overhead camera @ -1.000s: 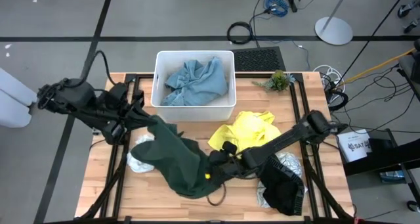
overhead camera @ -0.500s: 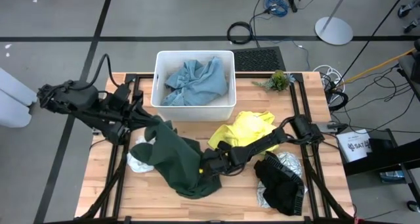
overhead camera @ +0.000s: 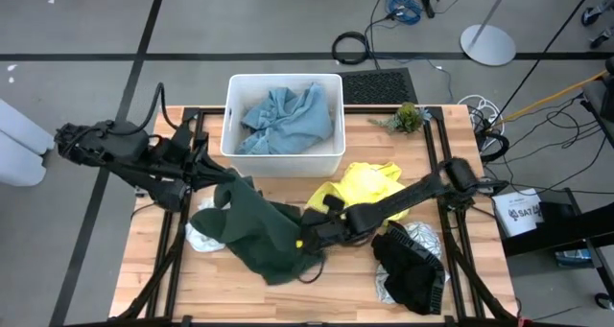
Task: Fold laundry
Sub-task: Fold the green shirt
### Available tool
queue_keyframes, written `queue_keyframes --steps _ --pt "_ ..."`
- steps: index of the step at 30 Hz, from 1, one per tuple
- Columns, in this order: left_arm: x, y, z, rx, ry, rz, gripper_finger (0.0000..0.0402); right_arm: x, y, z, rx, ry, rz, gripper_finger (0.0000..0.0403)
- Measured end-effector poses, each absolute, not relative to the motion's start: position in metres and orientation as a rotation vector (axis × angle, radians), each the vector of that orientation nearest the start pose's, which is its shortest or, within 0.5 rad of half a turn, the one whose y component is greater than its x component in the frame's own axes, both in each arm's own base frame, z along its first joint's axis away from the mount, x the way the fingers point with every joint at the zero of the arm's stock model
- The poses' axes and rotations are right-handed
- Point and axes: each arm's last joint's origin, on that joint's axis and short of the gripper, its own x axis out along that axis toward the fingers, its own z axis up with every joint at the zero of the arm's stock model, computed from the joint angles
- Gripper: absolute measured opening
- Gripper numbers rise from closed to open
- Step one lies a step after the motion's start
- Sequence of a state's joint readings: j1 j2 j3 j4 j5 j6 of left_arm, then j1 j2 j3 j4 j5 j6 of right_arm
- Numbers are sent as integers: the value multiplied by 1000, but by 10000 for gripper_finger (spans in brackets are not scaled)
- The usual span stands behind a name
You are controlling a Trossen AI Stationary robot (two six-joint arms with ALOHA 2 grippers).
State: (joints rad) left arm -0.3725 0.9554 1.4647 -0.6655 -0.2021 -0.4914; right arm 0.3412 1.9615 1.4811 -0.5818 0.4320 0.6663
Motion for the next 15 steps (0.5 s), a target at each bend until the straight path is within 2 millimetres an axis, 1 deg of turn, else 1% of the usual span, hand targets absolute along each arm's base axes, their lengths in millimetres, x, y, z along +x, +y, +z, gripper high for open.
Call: queue_keyframes --steps 2,5,8,12,15 --pt "139 -48 476 -444 184 -114 12 383 121 230 175 831 -445 2" --pt "139 -46 476 -429 171 -72 12 368 111 273 130 688 -492 1" --pt "140 -44 476 -371 152 -5 12 353 96 313 88 547 -556 1" --pt "139 -33 477 -324 117 124 12 339 70 357 61 379 -617 1" --pt "135 -23 479 -315 94 181 12 333 59 380 61 282 -606 0"
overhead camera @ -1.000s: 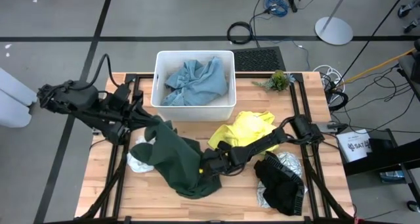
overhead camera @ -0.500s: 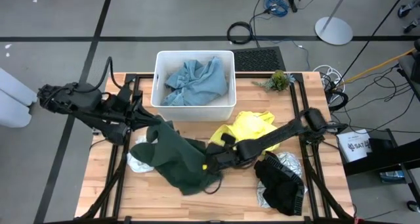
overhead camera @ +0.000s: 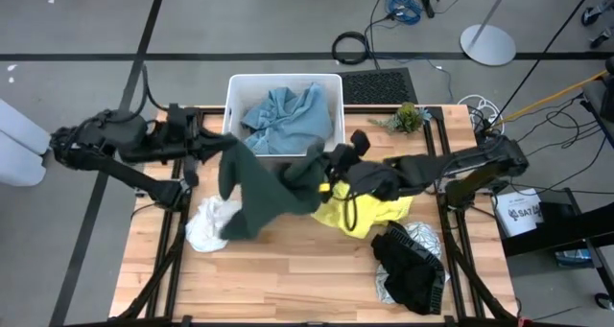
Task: Fold laundry
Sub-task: Fold the green shirt
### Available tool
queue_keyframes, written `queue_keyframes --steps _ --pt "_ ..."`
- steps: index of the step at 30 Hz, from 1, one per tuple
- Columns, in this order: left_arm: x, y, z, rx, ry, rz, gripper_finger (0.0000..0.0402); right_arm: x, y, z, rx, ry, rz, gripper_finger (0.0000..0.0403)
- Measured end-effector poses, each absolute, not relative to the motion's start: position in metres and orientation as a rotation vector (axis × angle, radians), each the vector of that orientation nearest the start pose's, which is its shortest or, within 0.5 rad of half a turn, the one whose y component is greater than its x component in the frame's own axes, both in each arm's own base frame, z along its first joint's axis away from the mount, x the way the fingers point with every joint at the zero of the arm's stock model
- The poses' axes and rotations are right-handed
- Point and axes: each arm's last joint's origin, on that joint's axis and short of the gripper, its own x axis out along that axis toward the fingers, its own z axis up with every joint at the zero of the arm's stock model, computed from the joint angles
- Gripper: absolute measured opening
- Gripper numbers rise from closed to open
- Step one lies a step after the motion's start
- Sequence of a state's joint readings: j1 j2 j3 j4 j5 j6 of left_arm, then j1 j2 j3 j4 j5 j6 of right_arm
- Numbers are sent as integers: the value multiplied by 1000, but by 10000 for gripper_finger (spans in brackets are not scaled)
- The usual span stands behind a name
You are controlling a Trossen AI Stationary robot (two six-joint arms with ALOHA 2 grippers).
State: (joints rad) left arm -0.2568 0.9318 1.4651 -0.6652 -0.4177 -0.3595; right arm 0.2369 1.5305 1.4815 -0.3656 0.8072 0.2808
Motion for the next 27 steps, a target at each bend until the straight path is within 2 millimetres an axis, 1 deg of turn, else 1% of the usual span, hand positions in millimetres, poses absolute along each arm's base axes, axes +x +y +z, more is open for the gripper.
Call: queue_keyframes --steps 2,4,6,8,10,11,15,18,20,21,24,27 --pt "131 -22 479 -324 105 141 12 328 59 386 75 276 -552 0" --pt "130 -26 476 -369 161 39 12 324 66 386 108 307 -461 0" --pt "129 -33 468 -433 273 -68 12 320 80 382 153 367 -344 0" --pt "131 -42 452 -506 437 -139 12 317 99 371 200 459 -226 0" --pt "135 -53 426 -561 637 -138 12 314 123 357 233 562 -132 0" --pt "137 -58 411 -578 731 -112 12 312 134 349 243 618 -98 0" --pt "146 -76 342 -613 1048 39 12 305 178 317 279 776 -58 0" --pt "150 -87 291 -673 1221 79 12 307 205 290 293 851 -64 0" --pt "153 -95 258 -704 1311 82 12 310 218 271 299 897 -80 0" --pt "155 -98 244 -722 1338 66 12 311 222 262 300 918 -92 0" --pt "160 -105 215 -752 1361 38 13 318 231 234 310 995 -125 0" --pt "166 -109 201 -748 1368 33 18 325 234 210 326 1072 -141 0"
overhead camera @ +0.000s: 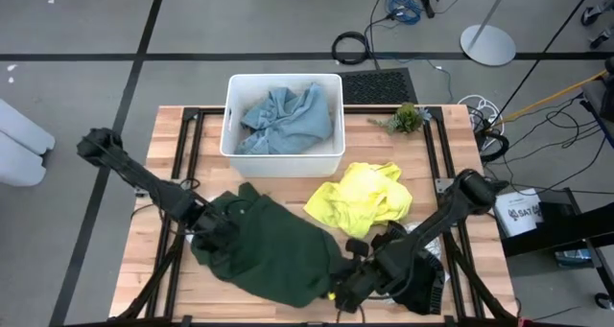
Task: Fold laundry
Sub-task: Fold the green shirt
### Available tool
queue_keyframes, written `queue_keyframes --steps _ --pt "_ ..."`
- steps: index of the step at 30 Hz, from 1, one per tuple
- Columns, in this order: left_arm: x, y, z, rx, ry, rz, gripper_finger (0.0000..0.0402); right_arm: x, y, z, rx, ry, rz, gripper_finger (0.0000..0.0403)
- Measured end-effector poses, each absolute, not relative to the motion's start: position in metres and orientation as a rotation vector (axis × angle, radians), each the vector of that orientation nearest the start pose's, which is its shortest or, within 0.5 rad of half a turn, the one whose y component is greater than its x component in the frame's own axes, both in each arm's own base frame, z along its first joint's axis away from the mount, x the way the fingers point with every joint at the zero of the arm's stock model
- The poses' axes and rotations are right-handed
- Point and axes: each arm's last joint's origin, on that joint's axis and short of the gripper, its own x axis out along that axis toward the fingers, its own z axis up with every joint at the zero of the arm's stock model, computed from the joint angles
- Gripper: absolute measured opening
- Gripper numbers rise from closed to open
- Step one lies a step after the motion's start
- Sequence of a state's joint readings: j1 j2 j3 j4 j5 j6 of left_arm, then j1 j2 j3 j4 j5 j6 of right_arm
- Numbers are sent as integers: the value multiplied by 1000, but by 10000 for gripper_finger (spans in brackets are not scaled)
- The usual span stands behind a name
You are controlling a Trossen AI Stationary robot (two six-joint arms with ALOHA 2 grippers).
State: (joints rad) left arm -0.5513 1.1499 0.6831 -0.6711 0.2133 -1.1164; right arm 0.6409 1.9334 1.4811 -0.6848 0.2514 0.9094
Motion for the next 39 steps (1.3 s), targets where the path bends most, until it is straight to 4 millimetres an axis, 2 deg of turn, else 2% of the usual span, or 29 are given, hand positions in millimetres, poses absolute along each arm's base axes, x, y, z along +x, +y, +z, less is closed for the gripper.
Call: queue_keyframes --steps 3,6,13,17,21,25,28,30,34,36,39 --pt "170 -113 196 -709 1368 -2 38 331 234 192 346 1137 -152 0" --pt "170 -117 194 -666 1373 -43 75 335 232 180 350 1168 -166 0" --pt "172 -122 196 -625 1329 -114 193 339 230 175 362 1191 -161 0" --pt "173 -123 199 -630 1308 -129 236 339 231 175 364 1186 -157 0" --pt "176 -125 219 -620 1264 -196 243 339 231 176 366 1185 -155 0" --pt "181 -126 254 -537 1091 -268 244 340 231 176 370 1180 -152 0" --pt "186 -125 282 -359 895 -295 244 340 231 176 370 1181 -152 0" --pt "189 -127 294 -192 783 -295 244 340 231 176 370 1181 -152 0" --pt "198 -135 293 57 695 -312 244 339 232 176 372 1183 -149 0" --pt "202 -138 285 74 739 -303 244 339 232 176 373 1182 -147 0" --pt "198 -137 273 -9 897 -281 244 339 233 176 372 1182 -145 0"
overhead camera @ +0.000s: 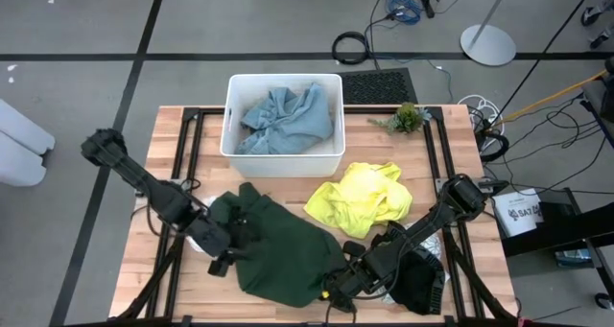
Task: Fold laundry
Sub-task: Fold the green shirt
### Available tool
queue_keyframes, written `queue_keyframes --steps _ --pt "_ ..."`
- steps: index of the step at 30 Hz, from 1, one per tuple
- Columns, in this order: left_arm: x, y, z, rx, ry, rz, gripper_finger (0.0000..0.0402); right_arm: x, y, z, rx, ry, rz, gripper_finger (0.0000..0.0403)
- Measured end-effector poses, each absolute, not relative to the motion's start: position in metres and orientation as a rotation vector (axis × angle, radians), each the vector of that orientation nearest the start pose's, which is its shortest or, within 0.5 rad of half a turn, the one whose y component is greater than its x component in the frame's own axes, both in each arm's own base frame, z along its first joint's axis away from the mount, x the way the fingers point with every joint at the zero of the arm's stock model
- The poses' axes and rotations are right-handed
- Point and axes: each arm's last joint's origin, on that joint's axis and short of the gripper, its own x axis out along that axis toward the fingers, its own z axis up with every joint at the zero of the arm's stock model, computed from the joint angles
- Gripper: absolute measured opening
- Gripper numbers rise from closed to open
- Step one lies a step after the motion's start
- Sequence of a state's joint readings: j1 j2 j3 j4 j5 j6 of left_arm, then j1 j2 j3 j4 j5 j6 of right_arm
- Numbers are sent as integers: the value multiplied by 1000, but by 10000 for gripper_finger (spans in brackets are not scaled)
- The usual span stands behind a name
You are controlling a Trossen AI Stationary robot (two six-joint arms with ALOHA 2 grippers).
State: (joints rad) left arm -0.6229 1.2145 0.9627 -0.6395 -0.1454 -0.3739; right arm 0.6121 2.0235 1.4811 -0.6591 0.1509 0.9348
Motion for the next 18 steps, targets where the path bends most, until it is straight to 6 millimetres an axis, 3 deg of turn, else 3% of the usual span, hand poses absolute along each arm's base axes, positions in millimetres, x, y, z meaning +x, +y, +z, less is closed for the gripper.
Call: queue_keyframes --steps 5,10,13,18 --pt "175 -130 255 -244 1323 -183 244 338 234 176 370 1181 -141 0" --pt "155 -129 250 -387 1566 -35 244 338 234 176 371 1180 -139 0" --pt "150 -129 250 -379 1598 -11 244 338 235 176 371 1179 -139 0" --pt "154 -131 250 -255 1466 -11 244 338 234 176 371 1179 -139 0"
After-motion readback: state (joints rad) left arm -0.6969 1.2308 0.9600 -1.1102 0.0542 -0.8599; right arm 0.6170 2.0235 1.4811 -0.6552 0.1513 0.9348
